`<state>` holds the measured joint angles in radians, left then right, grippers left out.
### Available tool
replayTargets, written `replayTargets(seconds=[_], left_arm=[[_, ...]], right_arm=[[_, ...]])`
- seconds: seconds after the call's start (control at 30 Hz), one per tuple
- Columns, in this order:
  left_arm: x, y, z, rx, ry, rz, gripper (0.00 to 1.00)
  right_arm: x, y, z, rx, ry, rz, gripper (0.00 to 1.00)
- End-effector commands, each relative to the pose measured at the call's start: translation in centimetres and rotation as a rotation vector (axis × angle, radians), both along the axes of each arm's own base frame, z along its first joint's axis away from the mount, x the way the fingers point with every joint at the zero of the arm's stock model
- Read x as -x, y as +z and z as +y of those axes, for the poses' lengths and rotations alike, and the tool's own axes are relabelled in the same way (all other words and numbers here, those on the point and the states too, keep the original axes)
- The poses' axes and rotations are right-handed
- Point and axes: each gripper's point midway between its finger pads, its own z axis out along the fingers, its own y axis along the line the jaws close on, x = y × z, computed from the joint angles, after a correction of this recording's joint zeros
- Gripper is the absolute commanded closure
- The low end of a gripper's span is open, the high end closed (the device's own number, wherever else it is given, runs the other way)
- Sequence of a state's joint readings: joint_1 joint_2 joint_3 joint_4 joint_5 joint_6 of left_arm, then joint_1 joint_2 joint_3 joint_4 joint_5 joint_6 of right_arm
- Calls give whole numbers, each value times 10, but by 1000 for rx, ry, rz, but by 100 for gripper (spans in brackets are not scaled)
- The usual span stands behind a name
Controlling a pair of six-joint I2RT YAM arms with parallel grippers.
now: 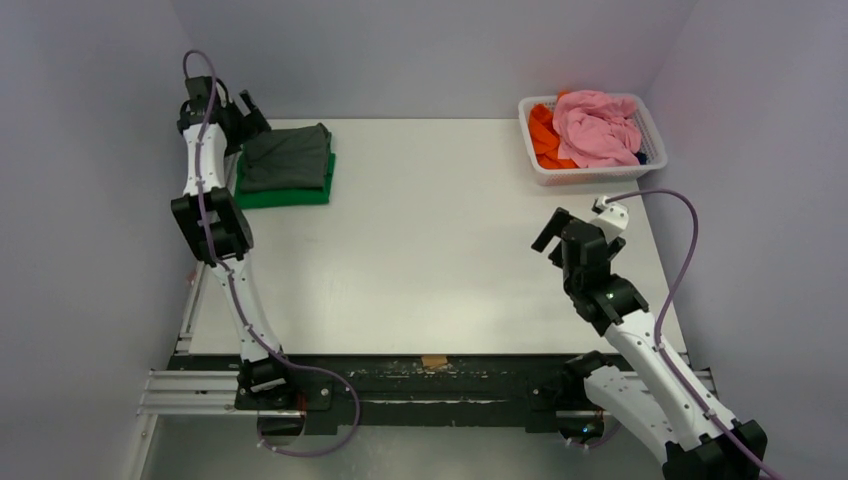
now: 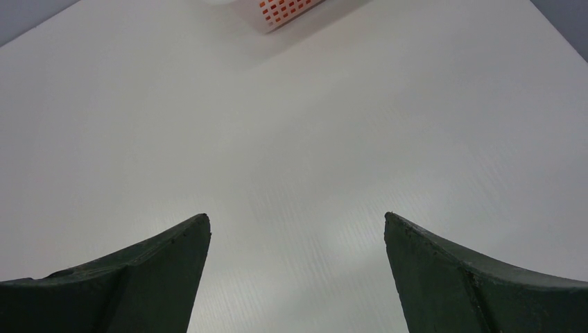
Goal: Fold and stack the t-shirts
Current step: Reset both arms
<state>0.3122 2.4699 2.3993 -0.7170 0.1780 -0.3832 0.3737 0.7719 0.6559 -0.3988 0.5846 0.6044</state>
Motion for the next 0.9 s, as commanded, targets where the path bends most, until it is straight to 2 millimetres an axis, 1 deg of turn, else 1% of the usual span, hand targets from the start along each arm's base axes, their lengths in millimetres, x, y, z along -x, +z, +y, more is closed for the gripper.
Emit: replayTargets(seconds=[0.0,0.03,0.07,0.13,0.17,0.2,0.27,0.33,0.37,0.43,0.47,0.5,0.57,0.6,0.63,0.67,0.7,0.73,0.77,0.8,0.87], left_arm=[[11,150,2,-89,19,-259,0],[15,160,1,-90,18,-269,0],[22,176,-4,-85,14,-287,0],[36,197,-20,-67,-20,-303,0],[46,209,-31,-66,-36,-310,0],[55,215,-42,-69,-48,-305,0],[79,230,-70,-96,-59,-298,0],[111,232,-102,-110,-59,-265,0],[130,225,-121,-105,-73,-244,0],[167,202,-158,-81,-111,-219,0],[187,183,-182,-65,-155,-208,0],[207,172,-196,-78,-173,-219,0],[250,126,-217,-104,-204,-172,0],[270,108,-225,-116,-220,-152,0],[294,76,-230,-124,-232,-95,0],[309,70,-235,-127,-248,-96,0],[325,52,-237,-123,-259,-68,0],[342,30,-237,-117,-266,-32,0],[353,21,-236,-116,-269,-19,0],[361,16,-232,-116,-255,-12,0],[371,15,-221,-127,-217,-24,0]], right_arm=[[1,14,-3,-7,-11,-35,5],[1,15,-2,-9,-9,-37,5],[2,16,-2,-12,-5,-41,5],[3,18,-1,-19,-1,-50,5],[3,19,-1,-23,0,-55,5],[4,20,-1,-28,1,-59,5],[5,19,-1,-32,-2,-61,5],[7,15,-2,-35,-9,-51,5],[7,13,-2,-40,-12,-44,5],[10,5,-1,-53,-15,-22,5],[11,1,0,-59,-10,-13,5],[13,-4,2,-63,-5,1,5],[15,-10,4,-69,11,17,5],[16,-13,5,-72,16,23,5],[18,-15,6,-79,17,27,5],[19,-16,6,-82,19,29,6],[21,-18,6,-89,16,32,6],[23,-20,6,-94,15,36,6],[25,-22,5,-96,14,38,6],[27,-23,3,-99,6,38,6],[32,-27,1,-109,-5,37,6]])
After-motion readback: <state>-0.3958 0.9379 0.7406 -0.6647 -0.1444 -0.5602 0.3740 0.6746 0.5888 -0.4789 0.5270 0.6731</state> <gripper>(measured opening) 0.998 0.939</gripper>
